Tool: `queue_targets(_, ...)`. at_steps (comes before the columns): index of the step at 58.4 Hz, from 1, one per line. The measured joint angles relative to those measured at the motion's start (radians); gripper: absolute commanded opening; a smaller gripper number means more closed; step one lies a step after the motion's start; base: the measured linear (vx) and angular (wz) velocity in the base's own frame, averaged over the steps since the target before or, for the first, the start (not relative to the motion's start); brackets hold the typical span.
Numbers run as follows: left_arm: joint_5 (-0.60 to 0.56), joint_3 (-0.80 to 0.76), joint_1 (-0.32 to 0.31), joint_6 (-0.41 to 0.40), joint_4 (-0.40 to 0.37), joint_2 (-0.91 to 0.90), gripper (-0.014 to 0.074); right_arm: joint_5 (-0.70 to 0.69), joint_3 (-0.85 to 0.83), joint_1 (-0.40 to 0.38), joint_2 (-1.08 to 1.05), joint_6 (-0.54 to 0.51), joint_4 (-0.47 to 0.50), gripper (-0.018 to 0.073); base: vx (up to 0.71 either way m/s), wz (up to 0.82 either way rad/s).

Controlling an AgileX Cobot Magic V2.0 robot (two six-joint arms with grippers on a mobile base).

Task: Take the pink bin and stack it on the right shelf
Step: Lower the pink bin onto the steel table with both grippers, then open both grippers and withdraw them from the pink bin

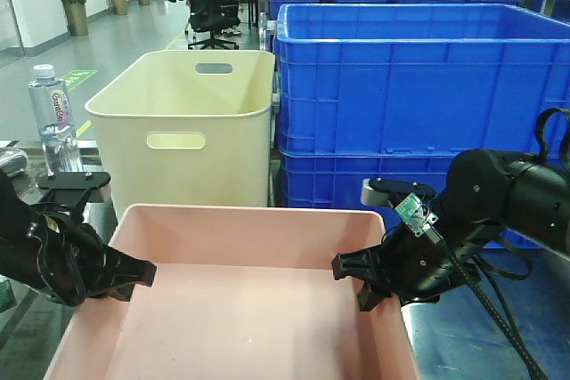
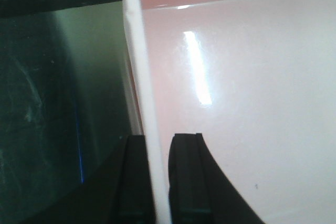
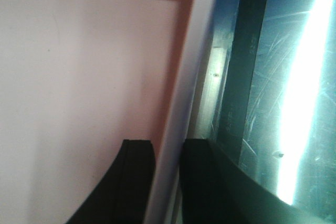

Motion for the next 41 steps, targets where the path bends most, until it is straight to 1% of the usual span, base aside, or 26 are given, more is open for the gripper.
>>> queue_targets(6,-0.004,0.000,0.000,0.000,0.000,0.002,0.0309,-0.001,0.000,0.000,0.000,0.000,0.000,0.0121,0.00,0.00)
queue_targets(11,-0.007,0.000,0.000,0.000,-0.007,0.002,0.0395,-0.002,0.000,0.000,0.000,0.001,0.002,0.0203,0.00,0.00)
queue_targets(20,-0.008,0.000,-0.002,0.001,-0.030,0.002,0.0492,-0.022,0.000,0.000,0.002,0.016,0.008,0.0370,0.00,0.00)
queue_targets(21,-0.008,0.000,-0.003,0.001,-0.034,0.002,0.0498,-0.029,0.000,0.000,0.002,0.018,0.010,0.0405,0.00,0.00)
queue_targets(28,-0.011,-0.001,-0.008,0.001,-0.043,0.001,0.0493,-0.038,0.000,0.000,0.002,0.021,0.018,0.0467,0.00,0.00)
queue_targets(34,-0.011,-0.001,-0.009,0.001,-0.045,-0.010,0.0467,-0.047,0.000,0.000,-0.005,0.023,0.019,0.0466,0.00,0.00)
queue_targets(41,-0.036,-0.001,-0.009,0.001,-0.044,-0.051,0.0420,-0.066,0.000,0.000,-0.050,0.026,-0.011,0.0442,0.00,0.00)
